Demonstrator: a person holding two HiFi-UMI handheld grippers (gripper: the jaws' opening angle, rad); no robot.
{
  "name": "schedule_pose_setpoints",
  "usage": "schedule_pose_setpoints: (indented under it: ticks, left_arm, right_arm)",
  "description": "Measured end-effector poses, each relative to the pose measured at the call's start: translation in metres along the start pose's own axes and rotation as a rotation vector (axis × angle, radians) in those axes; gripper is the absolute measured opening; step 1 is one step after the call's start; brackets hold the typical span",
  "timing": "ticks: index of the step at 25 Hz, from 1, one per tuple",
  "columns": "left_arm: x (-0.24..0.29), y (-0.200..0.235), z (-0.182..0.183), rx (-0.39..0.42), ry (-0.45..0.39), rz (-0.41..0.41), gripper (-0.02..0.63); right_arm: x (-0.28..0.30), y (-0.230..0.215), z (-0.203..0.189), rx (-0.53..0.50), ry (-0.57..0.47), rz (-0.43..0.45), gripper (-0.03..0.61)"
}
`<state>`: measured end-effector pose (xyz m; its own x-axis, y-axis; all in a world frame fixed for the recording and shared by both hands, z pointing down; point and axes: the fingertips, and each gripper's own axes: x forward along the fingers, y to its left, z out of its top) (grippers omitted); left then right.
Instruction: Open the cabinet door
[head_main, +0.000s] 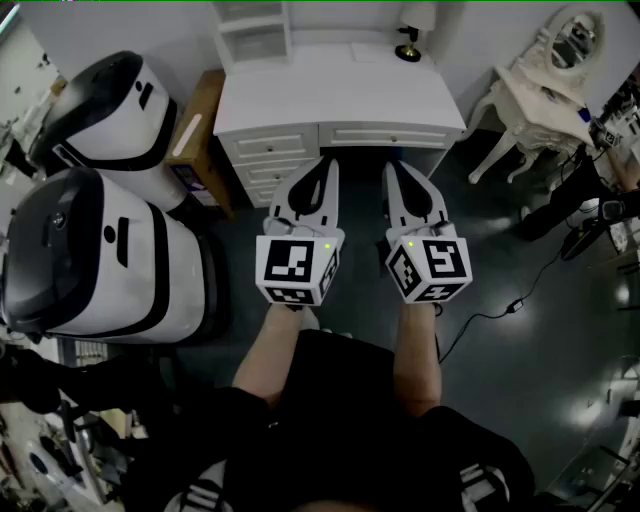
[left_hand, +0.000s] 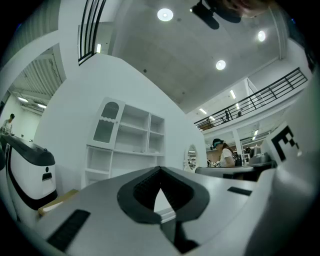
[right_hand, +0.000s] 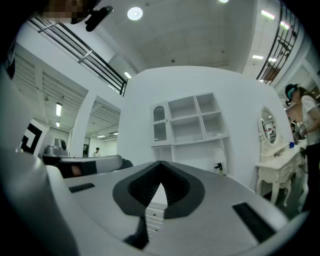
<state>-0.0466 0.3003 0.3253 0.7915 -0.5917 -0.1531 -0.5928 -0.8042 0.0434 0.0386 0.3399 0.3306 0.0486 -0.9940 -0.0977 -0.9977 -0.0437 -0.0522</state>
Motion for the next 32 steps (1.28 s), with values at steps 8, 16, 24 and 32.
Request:
schedule_pose_setpoints:
  ticks: [8, 16, 24, 32]
  left_arm:
    - [0.010, 0.005, 0.002, 0.006, -0.010, -0.010, 0.011]
    - [0.039, 0.008, 0.012, 0.027, -0.057, -0.058, 0.011]
    - [0.089, 0.038, 0.014, 0.031, -0.087, -0.086, 0.011]
    - [0.138, 0.118, -0.005, 0.001, -0.013, 0.005, 0.011]
  right_arm:
    - [0.011, 0.003, -0.004, -0.013, 0.014, 0.029, 0.020]
    - [0.028, -0.023, -0.004, -0.010, -0.010, -0.004, 0.018]
    - [0.084, -0.044, -0.006, -0.003, -0.037, -0.002, 0.020]
    - [0.174, -0.031, -0.027, 0.049, 0.007, 0.078, 0.018]
